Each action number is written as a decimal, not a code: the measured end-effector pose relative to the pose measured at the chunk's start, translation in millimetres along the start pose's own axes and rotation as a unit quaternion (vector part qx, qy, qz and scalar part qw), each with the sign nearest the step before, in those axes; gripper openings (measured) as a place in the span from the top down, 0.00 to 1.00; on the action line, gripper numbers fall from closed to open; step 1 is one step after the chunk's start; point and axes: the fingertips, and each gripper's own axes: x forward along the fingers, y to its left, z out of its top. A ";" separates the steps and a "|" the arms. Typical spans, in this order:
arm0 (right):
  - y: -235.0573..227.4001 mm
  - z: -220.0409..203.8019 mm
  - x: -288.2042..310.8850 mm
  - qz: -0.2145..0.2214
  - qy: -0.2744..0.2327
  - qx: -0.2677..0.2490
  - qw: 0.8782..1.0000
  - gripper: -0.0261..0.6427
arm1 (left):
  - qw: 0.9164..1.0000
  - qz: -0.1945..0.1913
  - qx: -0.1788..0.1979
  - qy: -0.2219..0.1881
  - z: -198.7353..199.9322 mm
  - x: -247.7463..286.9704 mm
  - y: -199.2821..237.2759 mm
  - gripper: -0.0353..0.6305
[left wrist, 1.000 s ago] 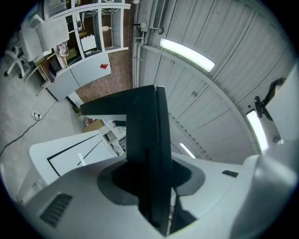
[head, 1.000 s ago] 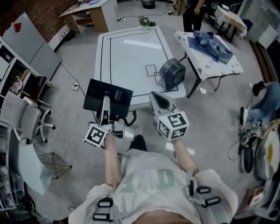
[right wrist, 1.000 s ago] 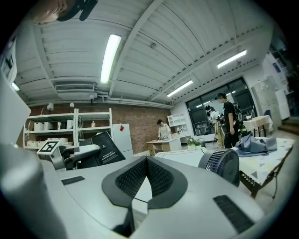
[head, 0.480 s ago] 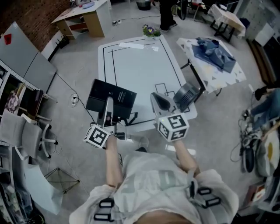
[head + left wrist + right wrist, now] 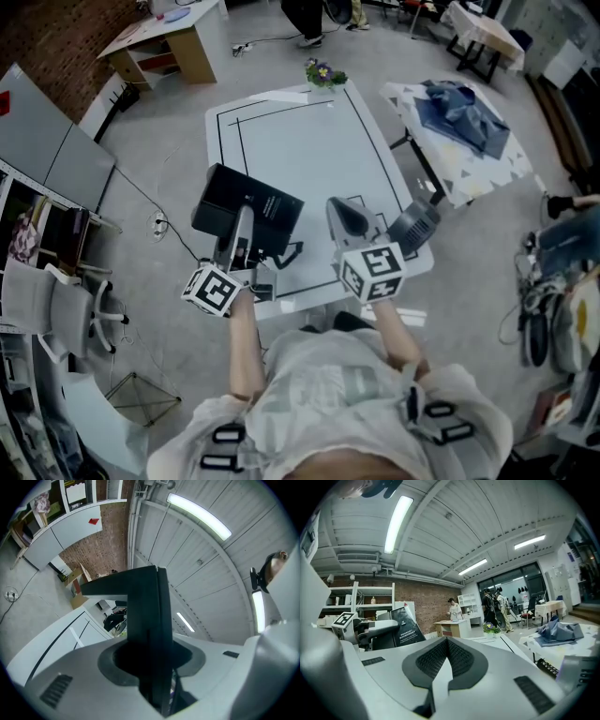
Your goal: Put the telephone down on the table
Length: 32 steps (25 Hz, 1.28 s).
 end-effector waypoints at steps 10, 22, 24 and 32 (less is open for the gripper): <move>-9.5 -1.1 16.7 0.035 0.005 0.001 0.999 0.95 | 1.000 0.021 0.001 0.019 -19.7 14.1 6.7 0.70; -11.7 -5.8 18.0 0.051 0.020 0.008 0.998 0.95 | 0.993 -0.015 0.002 0.117 -37.9 41.6 17.3 0.70; -11.3 -10.7 16.7 0.052 0.028 0.009 0.998 0.95 | 0.990 -0.023 -0.006 0.140 -40.4 50.1 25.7 0.70; -8.5 -35.9 16.6 0.052 0.064 0.013 0.997 0.95 | 0.962 -0.068 -0.022 0.263 -70.4 85.9 68.5 0.70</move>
